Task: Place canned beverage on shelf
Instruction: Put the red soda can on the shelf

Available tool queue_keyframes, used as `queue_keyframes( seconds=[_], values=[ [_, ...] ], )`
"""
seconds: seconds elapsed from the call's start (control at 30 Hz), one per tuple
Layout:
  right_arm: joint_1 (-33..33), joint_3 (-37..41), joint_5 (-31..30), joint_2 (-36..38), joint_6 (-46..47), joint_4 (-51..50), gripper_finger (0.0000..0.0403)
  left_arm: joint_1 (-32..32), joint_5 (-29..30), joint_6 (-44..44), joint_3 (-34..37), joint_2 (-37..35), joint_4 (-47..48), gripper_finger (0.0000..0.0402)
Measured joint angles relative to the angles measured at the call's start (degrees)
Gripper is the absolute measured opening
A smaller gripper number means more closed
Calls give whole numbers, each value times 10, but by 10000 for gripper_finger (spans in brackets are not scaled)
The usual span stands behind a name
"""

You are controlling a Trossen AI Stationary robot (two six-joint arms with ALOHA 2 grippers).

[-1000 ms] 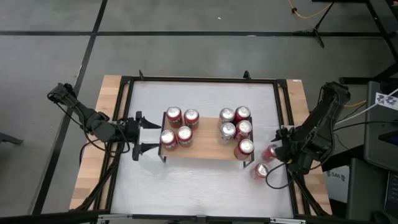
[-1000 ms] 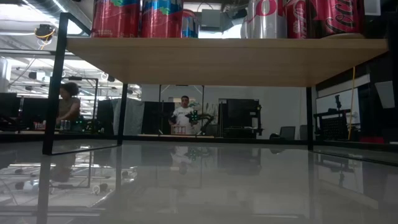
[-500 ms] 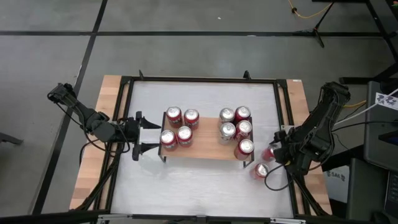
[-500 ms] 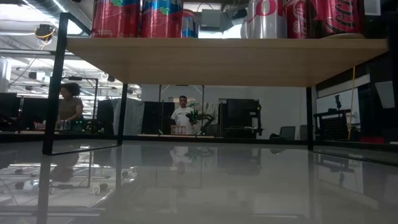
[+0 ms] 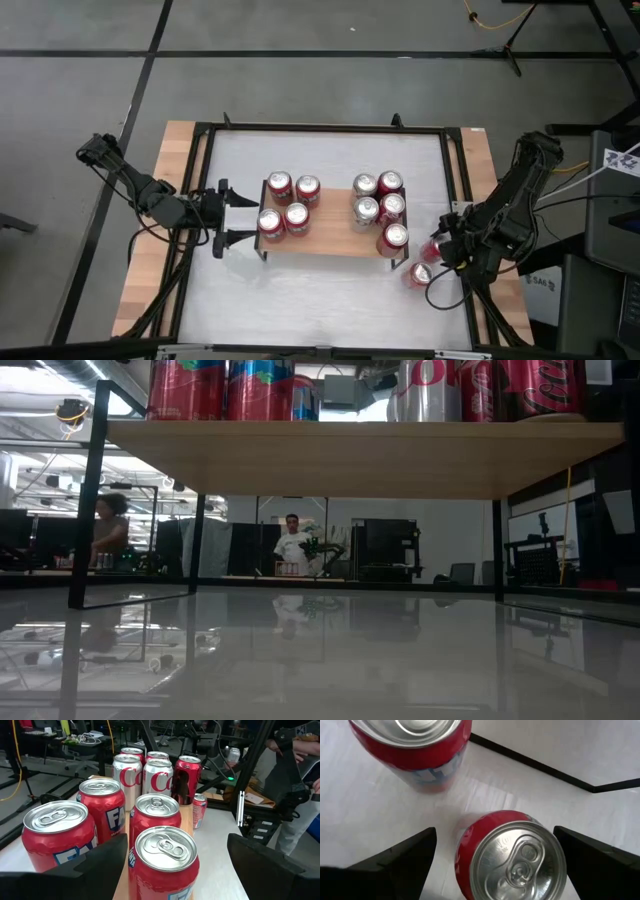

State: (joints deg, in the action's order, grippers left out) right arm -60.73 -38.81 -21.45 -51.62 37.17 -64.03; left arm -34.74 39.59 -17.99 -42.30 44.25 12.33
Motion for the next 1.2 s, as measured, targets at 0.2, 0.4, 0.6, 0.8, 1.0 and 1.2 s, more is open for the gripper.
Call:
queue_keyframes(
  seconds=[0.2, 0.4, 0.6, 0.8, 1.0, 1.2],
  values=[
    [0, 0, 0, 0, 1, 1, 388, 0, 0, 0, 0, 0, 0, 336],
    [0, 0, -5, 0, 2, 1, 388, 0, 0, 0, 0, 0, 0, 336],
    [0, 0, -4, 0, 4, 1, 388, 0, 0, 0, 0, 0, 0, 336],
    [0, 0, 5, 0, 16, 0, 388, 0, 0, 0, 0, 0, 0, 336],
    [0, 0, 5, -1, 17, -1, 388, 0, 0, 0, 0, 0, 0, 336],
    [0, 0, 5, -25, 16, -4, 388, 0, 0, 0, 0, 0, 0, 336]
  ],
)
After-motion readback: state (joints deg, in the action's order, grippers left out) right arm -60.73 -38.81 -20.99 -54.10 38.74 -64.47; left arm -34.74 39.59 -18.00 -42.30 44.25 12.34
